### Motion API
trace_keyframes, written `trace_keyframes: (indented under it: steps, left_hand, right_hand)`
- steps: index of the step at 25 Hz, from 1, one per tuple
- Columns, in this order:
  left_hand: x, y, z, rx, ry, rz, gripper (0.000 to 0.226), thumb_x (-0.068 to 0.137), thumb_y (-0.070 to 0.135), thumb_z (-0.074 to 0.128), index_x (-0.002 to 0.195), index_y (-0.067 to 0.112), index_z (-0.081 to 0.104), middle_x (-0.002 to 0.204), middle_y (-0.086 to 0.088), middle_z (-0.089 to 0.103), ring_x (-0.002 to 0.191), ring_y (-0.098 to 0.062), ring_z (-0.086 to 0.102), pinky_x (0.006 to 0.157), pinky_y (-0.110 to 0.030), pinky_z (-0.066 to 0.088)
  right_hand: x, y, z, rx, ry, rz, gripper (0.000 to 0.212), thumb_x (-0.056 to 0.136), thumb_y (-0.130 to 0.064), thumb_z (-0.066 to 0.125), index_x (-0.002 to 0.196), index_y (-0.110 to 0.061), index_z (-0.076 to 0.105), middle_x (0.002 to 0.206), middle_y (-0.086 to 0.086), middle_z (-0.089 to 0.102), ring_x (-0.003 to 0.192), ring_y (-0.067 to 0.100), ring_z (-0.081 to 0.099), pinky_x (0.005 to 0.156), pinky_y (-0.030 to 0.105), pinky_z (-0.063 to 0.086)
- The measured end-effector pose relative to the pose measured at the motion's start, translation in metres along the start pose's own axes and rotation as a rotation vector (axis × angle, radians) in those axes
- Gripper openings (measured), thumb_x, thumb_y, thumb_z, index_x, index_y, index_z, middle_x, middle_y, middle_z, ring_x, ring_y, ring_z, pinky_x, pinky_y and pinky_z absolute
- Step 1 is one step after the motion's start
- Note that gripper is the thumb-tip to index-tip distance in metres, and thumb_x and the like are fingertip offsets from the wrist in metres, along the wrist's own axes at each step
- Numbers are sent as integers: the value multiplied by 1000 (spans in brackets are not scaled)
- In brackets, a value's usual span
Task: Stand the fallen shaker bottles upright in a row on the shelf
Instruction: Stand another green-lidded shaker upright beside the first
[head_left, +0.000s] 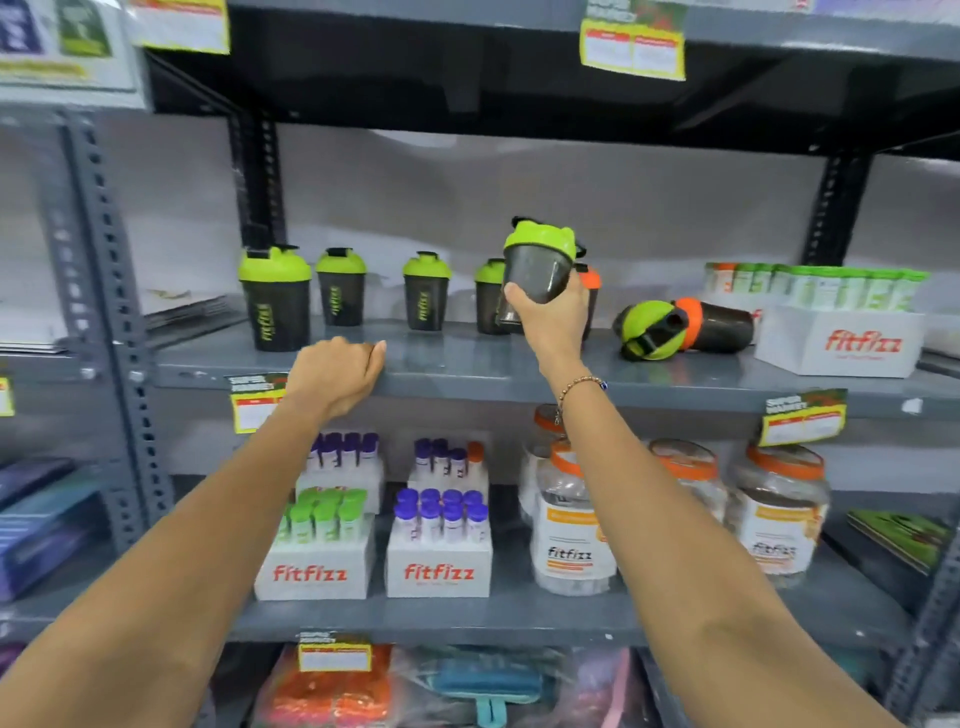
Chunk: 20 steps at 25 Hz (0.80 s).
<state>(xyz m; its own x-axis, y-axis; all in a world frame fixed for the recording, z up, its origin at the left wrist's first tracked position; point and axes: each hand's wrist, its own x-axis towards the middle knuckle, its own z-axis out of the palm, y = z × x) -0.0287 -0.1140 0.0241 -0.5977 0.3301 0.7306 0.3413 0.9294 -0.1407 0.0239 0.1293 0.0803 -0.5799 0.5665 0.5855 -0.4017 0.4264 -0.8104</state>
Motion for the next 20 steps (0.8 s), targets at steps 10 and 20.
trace_keyframes:
  steps: [10,20]
  left_hand:
    - [-44,-124,1,-30,124,-14,39,92,16,59,54,6,54,47,-15,58,37,-34,54,44,-22,24]
    - [-39,-146,37,-7,315,-55,47,92,22,33,70,7,71,64,-13,70,52,-29,65,41,-24,42]
  right_hand:
    - [-41,-12,128,177,-296,42,81,72,-28,78,140,-14,35,128,1,51,119,21,54,97,36,49]
    - [-29,-3,189,22,-518,119,105,87,-32,65,149,-15,-18,162,7,0,148,23,8,119,42,16]
